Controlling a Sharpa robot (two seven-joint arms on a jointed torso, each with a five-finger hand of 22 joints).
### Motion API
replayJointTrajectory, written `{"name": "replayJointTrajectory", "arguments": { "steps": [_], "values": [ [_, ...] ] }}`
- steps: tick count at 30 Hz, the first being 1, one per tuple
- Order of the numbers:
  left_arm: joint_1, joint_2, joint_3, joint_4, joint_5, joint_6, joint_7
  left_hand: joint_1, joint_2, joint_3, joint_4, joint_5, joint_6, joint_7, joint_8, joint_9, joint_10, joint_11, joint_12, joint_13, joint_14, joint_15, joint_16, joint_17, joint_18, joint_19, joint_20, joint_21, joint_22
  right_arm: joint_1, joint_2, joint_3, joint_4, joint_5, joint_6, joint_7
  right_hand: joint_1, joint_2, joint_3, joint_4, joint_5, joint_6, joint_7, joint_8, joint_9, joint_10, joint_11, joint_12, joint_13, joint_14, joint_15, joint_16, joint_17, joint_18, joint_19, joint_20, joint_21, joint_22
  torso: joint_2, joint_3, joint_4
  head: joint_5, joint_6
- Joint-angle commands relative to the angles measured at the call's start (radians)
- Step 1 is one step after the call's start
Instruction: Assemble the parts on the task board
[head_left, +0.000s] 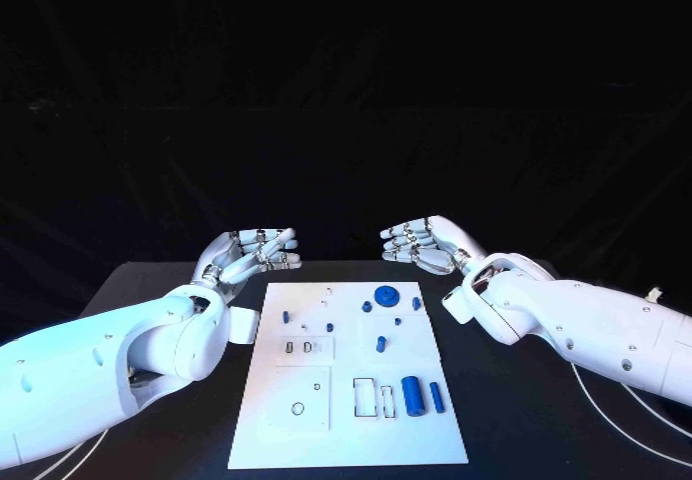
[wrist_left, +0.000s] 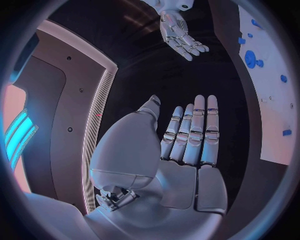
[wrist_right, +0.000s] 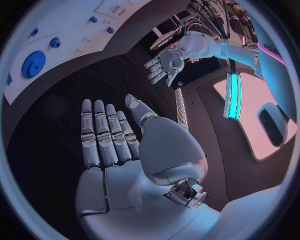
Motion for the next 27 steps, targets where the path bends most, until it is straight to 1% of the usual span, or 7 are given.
{"name": "replayJointTrajectory", "arguments": {
  "steps": [1, 5, 7, 10, 13, 22, 27],
  "values": [
    [0.006, -0.02, 0.003, 0.041, 0.021, 0.064, -0.007, -0.002, 0.012, 0.0, -0.008, -0.004, 0.011, -0.003, -0.008, -0.001, 0.011, -0.002, -0.008, 0.0, 0.013, -0.002, -0.001, 0.007, 0.014, 0.013, -0.002, 0.003, -0.003, 0.011, 0.005, 0.003, -0.005, -0.302, 0.023, -0.103, 0.005, -0.042, 0.057, -0.013, -0.022, 0.125, -0.021, -0.006, 0.003, 0.164, -0.044, -0.008, 0.004, 0.192, -0.059, 0.017, 0.002, 0.014, 0.183, -0.065, 0.084, 0.022, 0.034, -0.008, 0.0131, -0.013, 0.004],
    [0.011, -0.044, 0.007, 0.086, 0.063, 0.071, -0.014, 0.001, 0.013, -0.001, -0.011, -0.004, 0.014, -0.004, -0.01, -0.002, 0.014, -0.003, -0.01, 0.0, 0.016, -0.003, -0.003, 0.01, 0.014, 0.017, -0.003, 0.002, -0.004, 0.023, 0.013, 0.008, -0.007, -0.481, 0.067, -0.182, 0.005, -0.06, 0.062, -0.011, -0.037, 0.146, -0.034, -0.01, 0.004, 0.2, -0.061, -0.013, 0.005, 0.279, -0.088, 0.04, 0.008, 0.015, 0.264, -0.099, 0.144, 0.049, 0.054, -0.0124, 0.0246, -0.024, 0.005],
    [0.015, -0.058, 0.008, 0.109, 0.078, 0.074, -0.017, 0.001, 0.013, -0.001, -0.012, -0.004, 0.014, -0.004, -0.011, -0.002, 0.014, -0.003, -0.011, -0.001, 0.016, -0.003, -0.004, 0.01, 0.014, 0.017, -0.003, 0.002, -0.005, 0.028, 0.016, 0.011, -0.003, -0.566, 0.095, -0.221, 0.004, -0.072, 0.057, -0.008, -0.044, 0.159, -0.046, -0.01, 0.005, 0.218, -0.08, -0.016, 0.006, 0.422, -0.121, 0.111, 0.044, 0.017, 0.313, -0.127, 0.185, 0.068, 0.066, -0.0139, 0.0301, -0.03, 0.01],
    [0.023, -0.077, 0.009, 0.14, 0.091, 0.077, -0.021, 0.002, 0.014, -0.001, -0.013, -0.004, 0.015, -0.004, -0.011, -0.002, 0.015, -0.003, -0.012, -0.001, 0.016, -0.003, -0.005, 0.011, 0.013, 0.018, -0.003, 0.002, -0.005, 0.033, 0.021, 0.014, 0.0, -0.669, 0.138, -0.27, -0.005, -0.084, 0.056, -0.002, -0.048, 0.172, -0.06, -0.014, 0.005, 0.231, -0.092, -0.023, 0.004, 0.485, -0.14, 0.153, 0.078, 0.014, 0.354, -0.149, 0.227, 0.089, 0.083, -0.0169, 0.0393, -0.04, 0.014],
    [0.029, -0.092, 0.01, 0.166, 0.096, 0.079, -0.023, 0.003, 0.014, -0.001, -0.014, -0.004, 0.015, -0.005, -0.012, -0.002, 0.015, -0.003, -0.013, -0.001, 0.016, -0.003, -0.006, 0.012, 0.013, 0.018, -0.003, 0.001, -0.006, 0.035, 0.029, 0.016, 0.0, -0.74, 0.17, -0.301, -0.014, -0.092, 0.063, 0.003, -0.05, 0.181, -0.067, -0.022, 0.004, 0.232, -0.1, -0.026, 0.003, 0.493, -0.146, 0.23, 0.133, 0.014, 0.382, -0.166, 0.269, 0.111, 0.098, -0.0196, 0.0464, -0.047, 0.02],
    [0.042, -0.114, 0.011, 0.208, 0.101, 0.085, -0.028, 0.005, 0.014, -0.003, -0.018, -0.004, 0.016, -0.005, -0.016, -0.002, 0.015, -0.003, -0.017, -0.001, 0.014, -0.003, -0.011, 0.013, 0.013, 0.019, -0.003, -0.002, -0.008, 0.041, 0.049, 0.019, -0.007, -0.862, 0.248, -0.353, -0.038, -0.116, 0.1, 0.027, -0.055, 0.179, -0.076, -0.028, 0.003, 0.192, -0.102, -0.026, 0.003, 0.489, -0.151, 0.473, 0.299, 0.011, 0.417, -0.178, 0.378, 0.173, 0.132, -0.0254, 0.0591, -0.057, 0.033],
    [0.044, -0.115, 0.012, 0.216, 0.102, 0.087, -0.03, 0.005, 0.014, -0.004, -0.021, -0.004, 0.015, -0.004, -0.019, -0.003, 0.014, -0.002, -0.021, -0.002, 0.012, -0.002, -0.015, 0.015, 0.012, 0.019, -0.003, -0.004, -0.01, 0.042, 0.056, 0.019, -0.009, -0.901, 0.285, -0.37, -0.044, -0.134, 0.127, 0.049, -0.059, 0.175, -0.079, -0.028, 0.003, 0.17, -0.101, -0.025, 0.003, 0.488, -0.152, 0.725, 0.542, 0.01, 0.42, -0.176, 0.46, 0.224, 0.15, -0.0304, 0.0637, -0.067, 0.033]
  ]
}}
